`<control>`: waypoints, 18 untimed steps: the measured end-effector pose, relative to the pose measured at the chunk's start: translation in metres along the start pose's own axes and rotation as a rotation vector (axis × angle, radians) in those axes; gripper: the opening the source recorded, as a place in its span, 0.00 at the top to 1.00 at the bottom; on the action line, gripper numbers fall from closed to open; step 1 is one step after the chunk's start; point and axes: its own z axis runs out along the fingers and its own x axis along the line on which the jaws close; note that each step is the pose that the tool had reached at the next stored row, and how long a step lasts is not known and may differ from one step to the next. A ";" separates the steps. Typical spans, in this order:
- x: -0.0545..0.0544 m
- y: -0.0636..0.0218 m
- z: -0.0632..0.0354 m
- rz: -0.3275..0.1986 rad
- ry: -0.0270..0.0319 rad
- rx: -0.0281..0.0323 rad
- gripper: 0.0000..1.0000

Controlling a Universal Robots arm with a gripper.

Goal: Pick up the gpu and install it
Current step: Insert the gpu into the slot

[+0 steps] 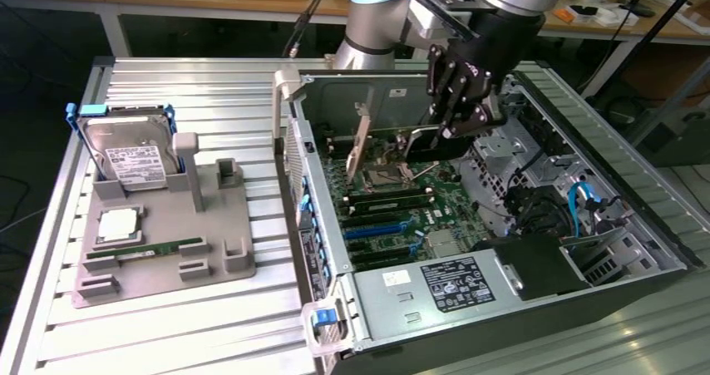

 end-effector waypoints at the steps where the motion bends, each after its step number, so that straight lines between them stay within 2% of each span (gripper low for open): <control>1: 0.000 0.0000 0.0012 0.000 -0.0008 0.0000 0.73; 5: 0.001 -0.0002 0.0083 0.000 -0.0034 0.0001 0.73; 14: 0.003 -0.0002 0.0096 0.000 -0.0035 0.0001 0.73; 18: 0.004 -0.0002 0.0131 0.015 -0.0037 0.0008 0.73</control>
